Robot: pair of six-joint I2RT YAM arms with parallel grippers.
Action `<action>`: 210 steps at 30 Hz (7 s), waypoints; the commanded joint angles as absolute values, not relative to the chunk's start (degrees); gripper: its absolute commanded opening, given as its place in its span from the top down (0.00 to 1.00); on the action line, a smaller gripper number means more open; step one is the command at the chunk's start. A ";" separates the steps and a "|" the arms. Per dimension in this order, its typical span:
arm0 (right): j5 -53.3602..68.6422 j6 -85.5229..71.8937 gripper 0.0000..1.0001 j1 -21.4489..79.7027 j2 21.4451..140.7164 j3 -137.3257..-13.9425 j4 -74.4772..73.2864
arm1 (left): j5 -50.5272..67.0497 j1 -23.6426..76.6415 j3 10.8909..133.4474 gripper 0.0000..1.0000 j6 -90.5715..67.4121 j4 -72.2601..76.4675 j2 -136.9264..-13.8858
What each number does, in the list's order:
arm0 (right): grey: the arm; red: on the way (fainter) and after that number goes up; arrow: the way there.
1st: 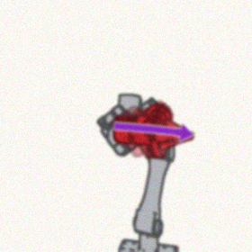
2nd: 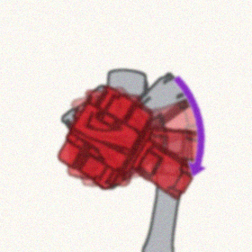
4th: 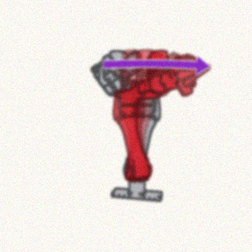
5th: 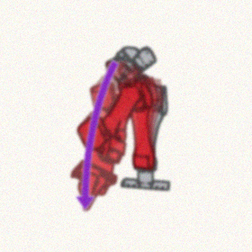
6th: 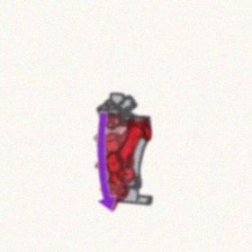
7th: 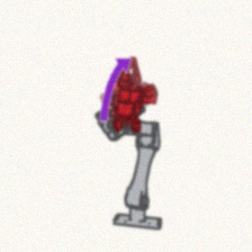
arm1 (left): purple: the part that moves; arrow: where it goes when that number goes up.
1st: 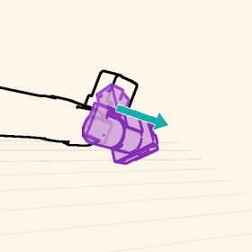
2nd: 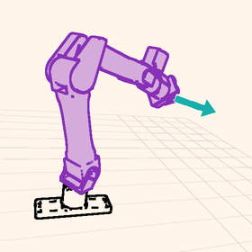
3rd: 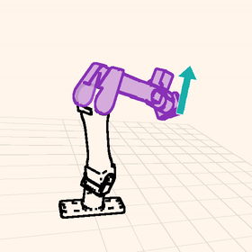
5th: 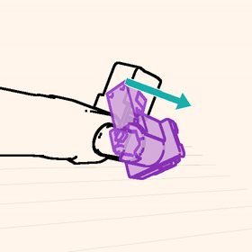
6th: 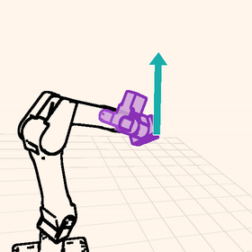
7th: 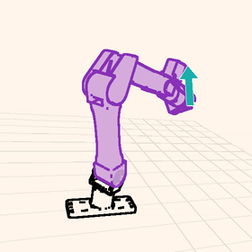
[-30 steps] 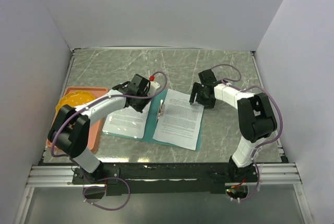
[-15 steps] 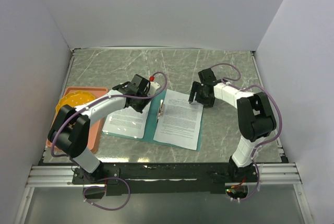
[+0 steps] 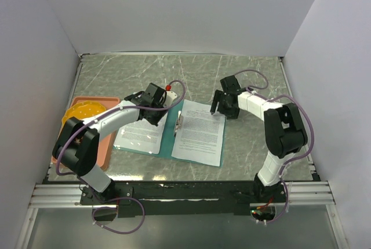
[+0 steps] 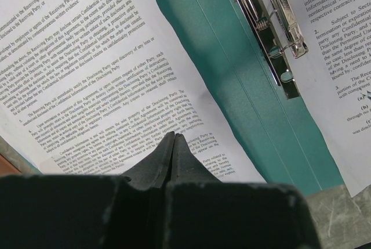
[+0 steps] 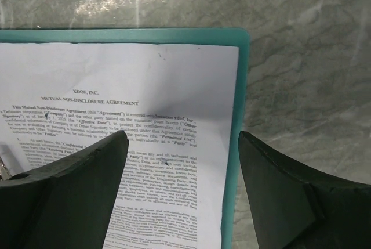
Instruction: Put the files into the folder
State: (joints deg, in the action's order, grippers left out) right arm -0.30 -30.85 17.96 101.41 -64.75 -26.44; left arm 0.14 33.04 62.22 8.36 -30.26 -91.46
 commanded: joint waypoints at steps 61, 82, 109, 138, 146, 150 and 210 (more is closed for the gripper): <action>26.10 -40.17 0.53 29.00 120.77 -79.98 -1.59 | -5.54 30.50 54.93 0.99 10.90 -25.58 -92.64; 32.08 -41.57 0.55 28.30 116.72 -73.22 8.08 | -5.98 30.32 55.20 0.99 10.90 -26.10 -91.93; 37.00 -49.39 0.59 27.25 112.68 -64.70 21.61 | -6.77 30.23 55.90 0.99 10.72 -26.80 -90.53; 37.62 -52.29 0.61 31.81 107.93 -60.21 23.12 | -7.29 30.23 55.37 0.99 11.25 -26.19 -89.65; 36.65 -53.17 0.62 32.26 105.74 -56.25 24.17 | -7.47 30.23 56.34 0.99 11.08 -26.72 -89.39; 34.99 -52.39 0.62 31.91 103.81 -55.46 22.59 | -8.61 30.06 58.62 0.98 10.46 -28.03 -88.25; -6.68 -31.90 1.00 48.25 99.40 -38.14 50.18 | -2.90 39.20 88.86 0.04 -10.46 -28.65 -119.79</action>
